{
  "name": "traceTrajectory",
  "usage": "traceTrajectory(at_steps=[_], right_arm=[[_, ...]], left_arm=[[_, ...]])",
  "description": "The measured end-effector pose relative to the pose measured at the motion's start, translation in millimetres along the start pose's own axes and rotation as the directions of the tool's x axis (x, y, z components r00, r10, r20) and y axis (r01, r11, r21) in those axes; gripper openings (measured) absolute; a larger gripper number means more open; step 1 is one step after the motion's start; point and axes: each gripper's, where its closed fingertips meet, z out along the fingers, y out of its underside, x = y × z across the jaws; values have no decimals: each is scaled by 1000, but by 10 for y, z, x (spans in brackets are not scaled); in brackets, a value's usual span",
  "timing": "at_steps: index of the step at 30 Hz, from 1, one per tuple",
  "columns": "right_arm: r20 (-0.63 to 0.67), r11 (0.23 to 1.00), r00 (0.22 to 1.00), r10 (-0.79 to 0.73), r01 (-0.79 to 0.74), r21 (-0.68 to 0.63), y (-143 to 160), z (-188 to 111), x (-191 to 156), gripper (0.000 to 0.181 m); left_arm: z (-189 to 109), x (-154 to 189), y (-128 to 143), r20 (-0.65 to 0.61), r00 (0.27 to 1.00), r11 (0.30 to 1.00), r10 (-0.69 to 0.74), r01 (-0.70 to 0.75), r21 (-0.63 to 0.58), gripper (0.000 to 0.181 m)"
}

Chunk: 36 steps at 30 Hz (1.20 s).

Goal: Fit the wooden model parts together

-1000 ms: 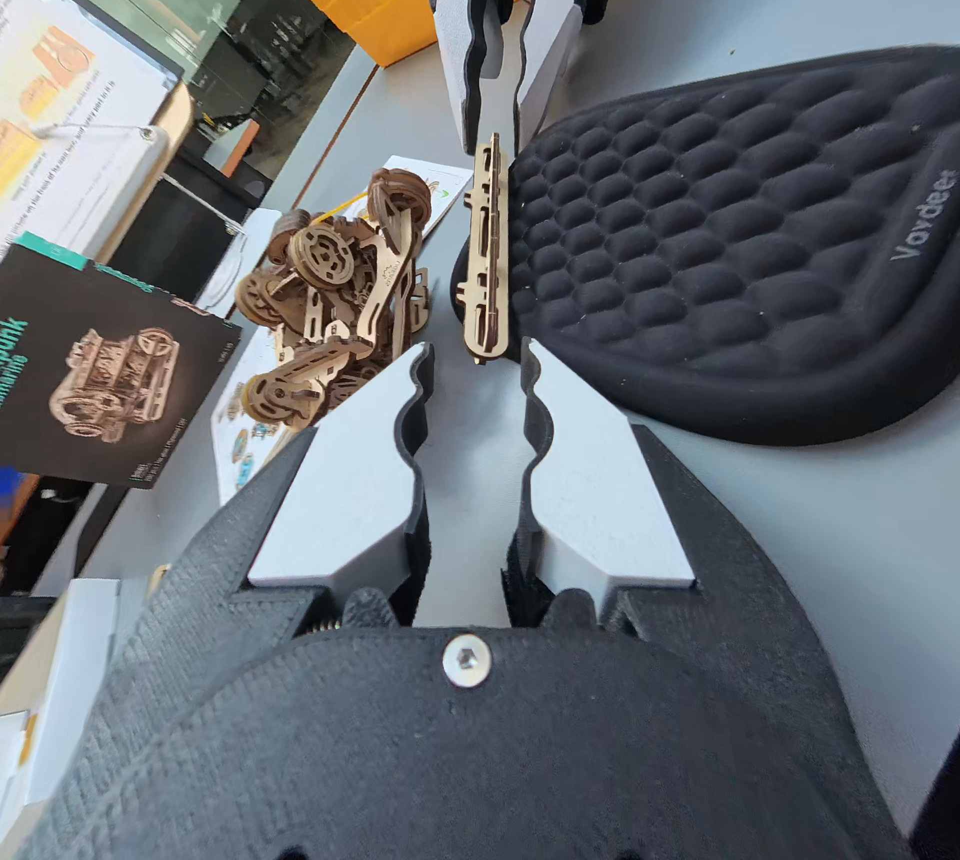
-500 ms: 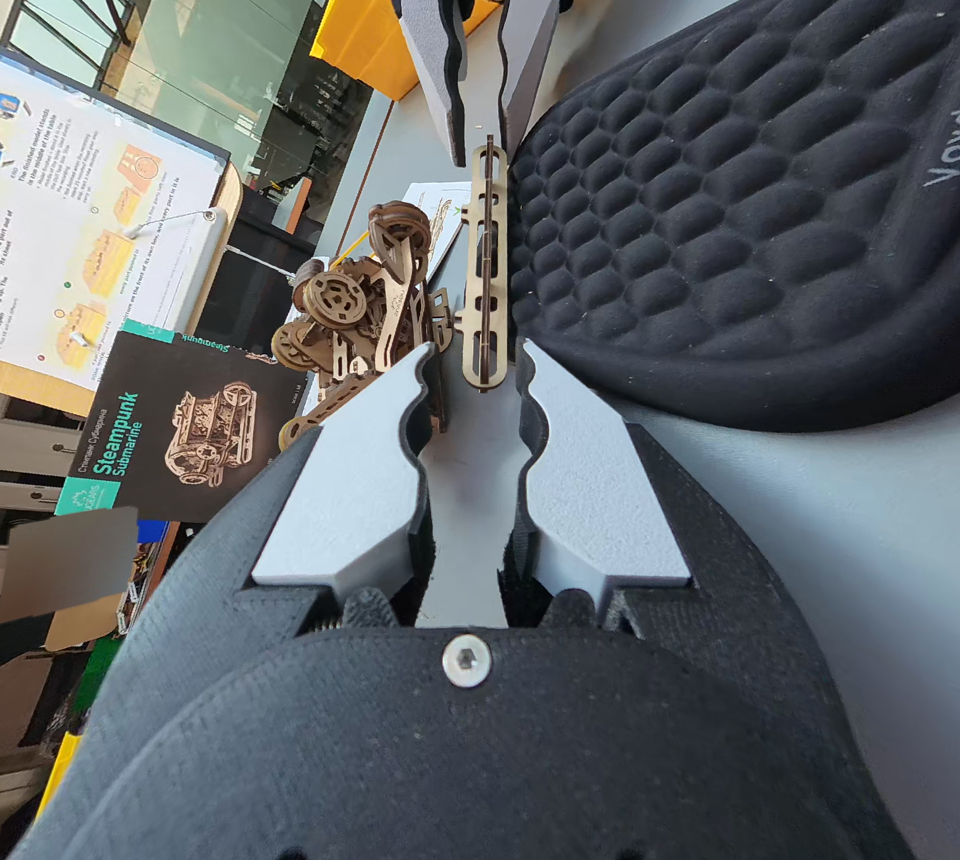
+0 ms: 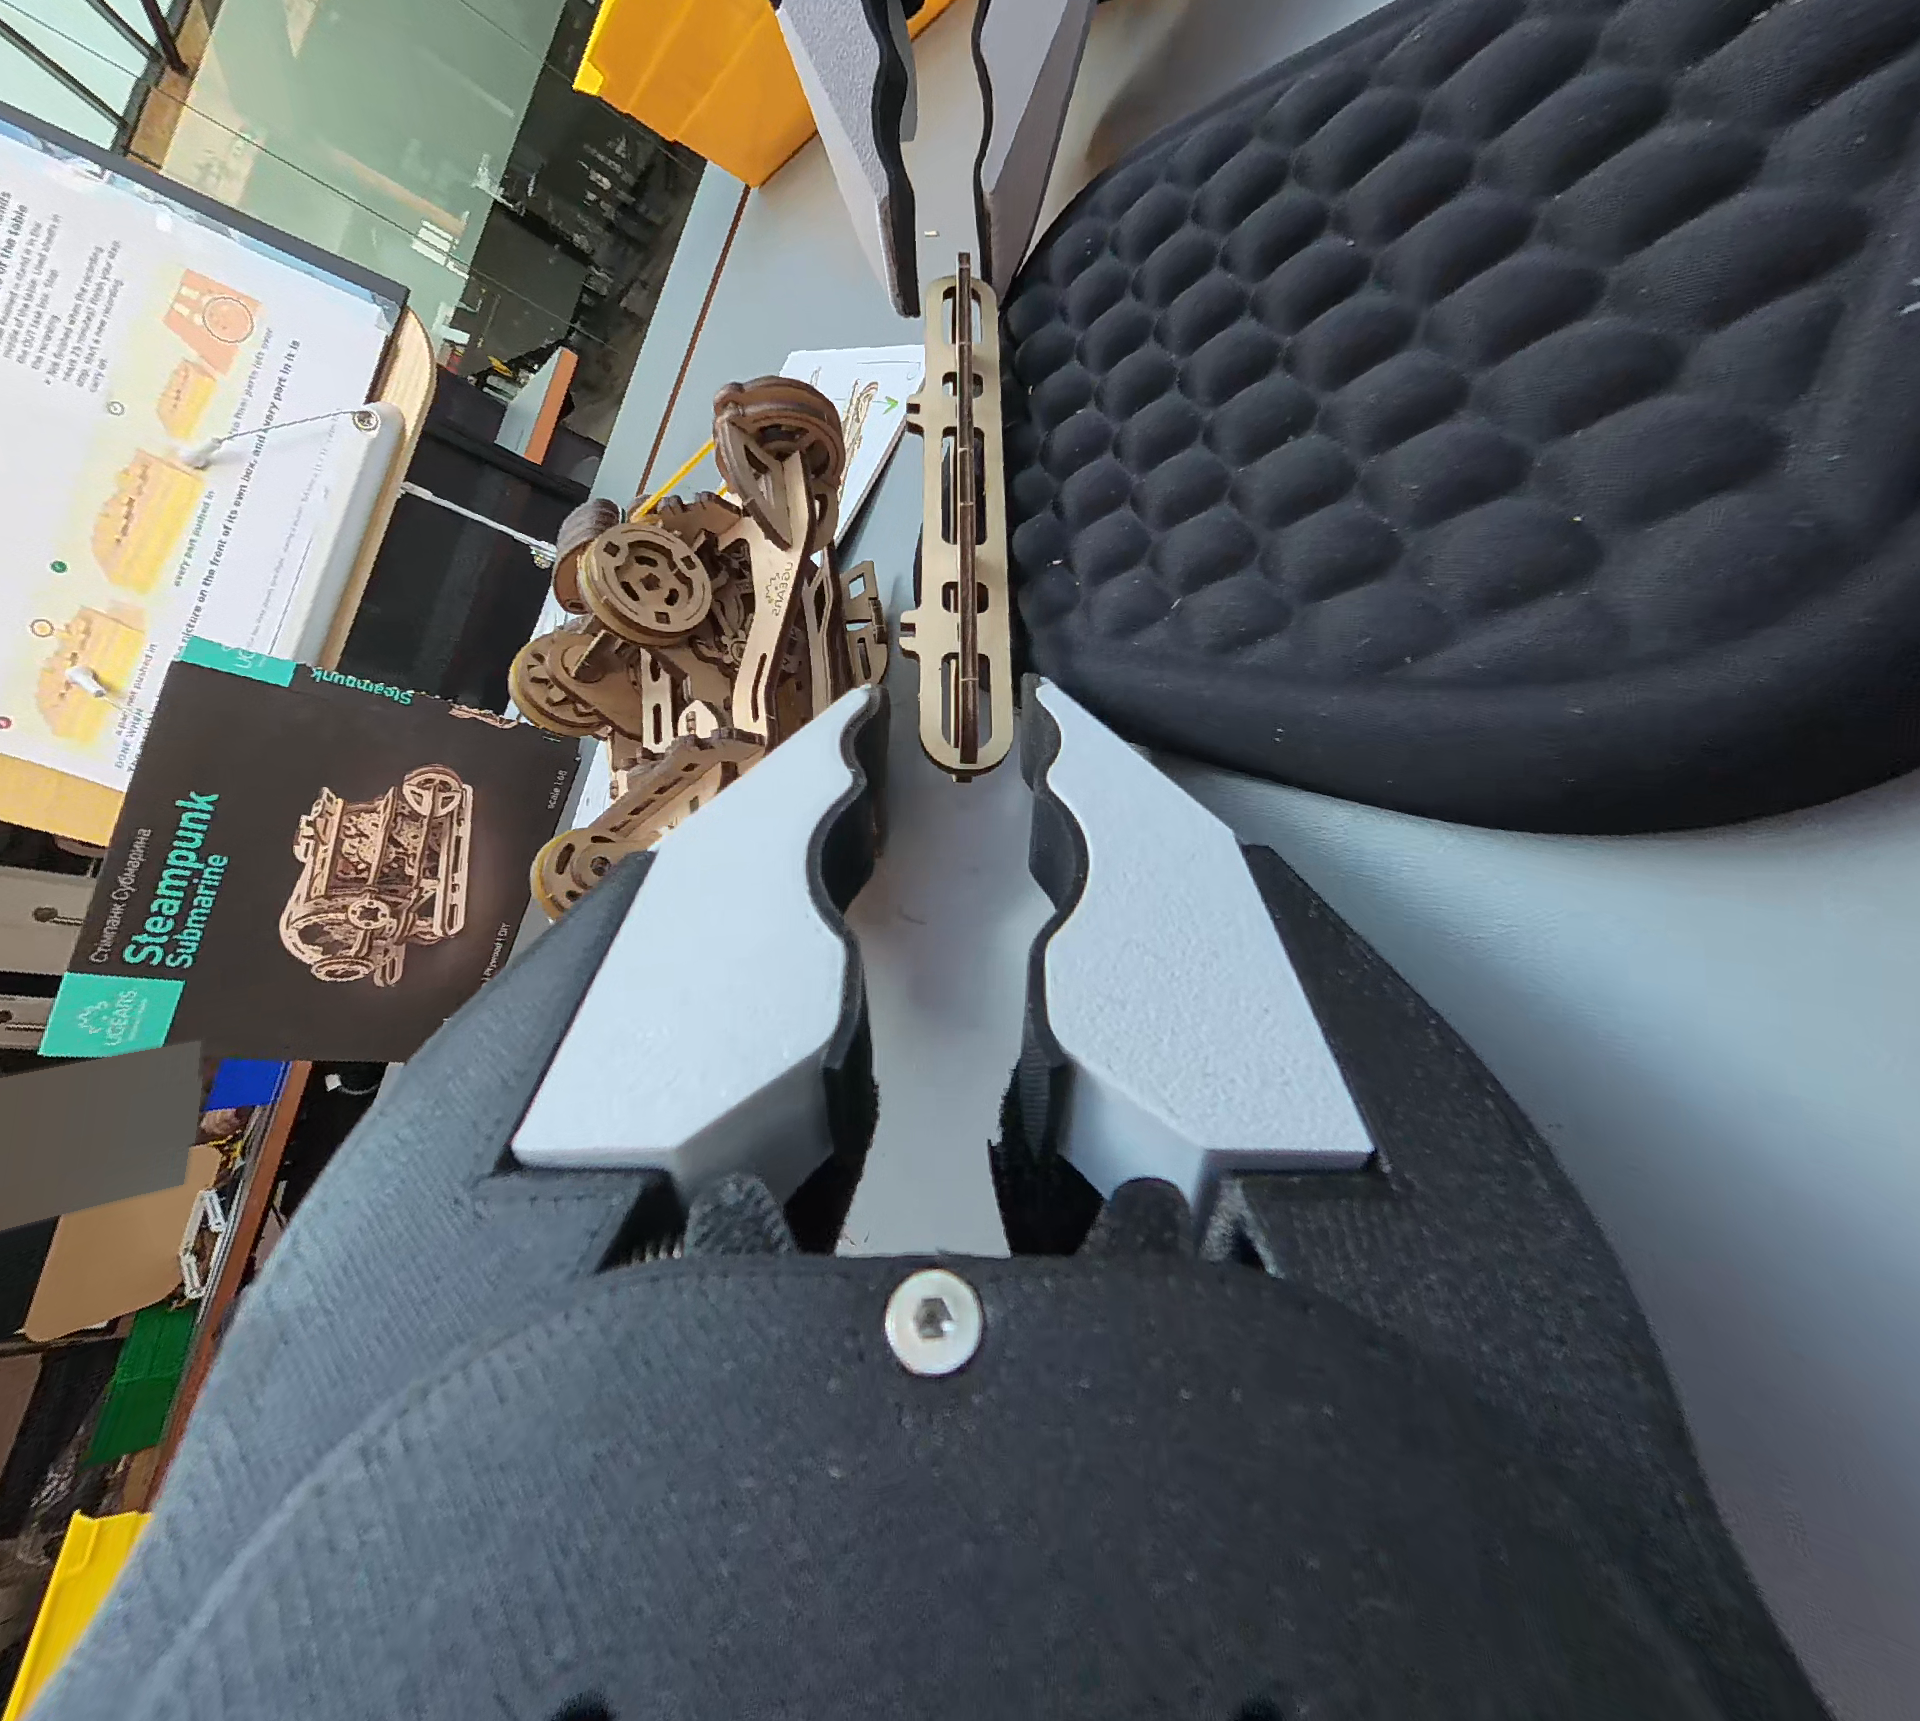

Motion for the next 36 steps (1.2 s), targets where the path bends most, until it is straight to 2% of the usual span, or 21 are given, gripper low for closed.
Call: traceTrajectory(at_steps=[3,8,13,18,25,27,31,36], right_arm=[[0,1000,1000,4,-4,0,0,1,2,16],[5,999,999,33,-33,8,1,-2,16,18],[13,994,994,104,-105,42,-36,-35,69,23],[14,978,983,184,-185,102,-114,-96,157,24],[4,981,992,127,-126,147,-363,-65,76,26],[-1,984,996,93,-92,156,-458,-46,27,32],[-92,987,995,-34,48,152,-699,-11,-17,38],[-202,975,956,-211,221,29,-756,100,-51,39]], left_arm=[[17,16,9,-7,1000,1000,7,-7,-2,16],[29,14,10,-9,1000,1000,-26,26,-4,15],[-26,-92,-39,-23,981,981,-193,193,25,15],[-111,-153,-72,-88,914,915,-396,401,47,15],[-198,-164,-175,-200,754,760,-626,647,61,15],[-209,-157,-207,-231,703,713,-673,699,51,15],[-223,-153,-294,-301,547,570,-781,821,15,15],[-278,-184,-405,-387,368,398,-846,917,1,15]])
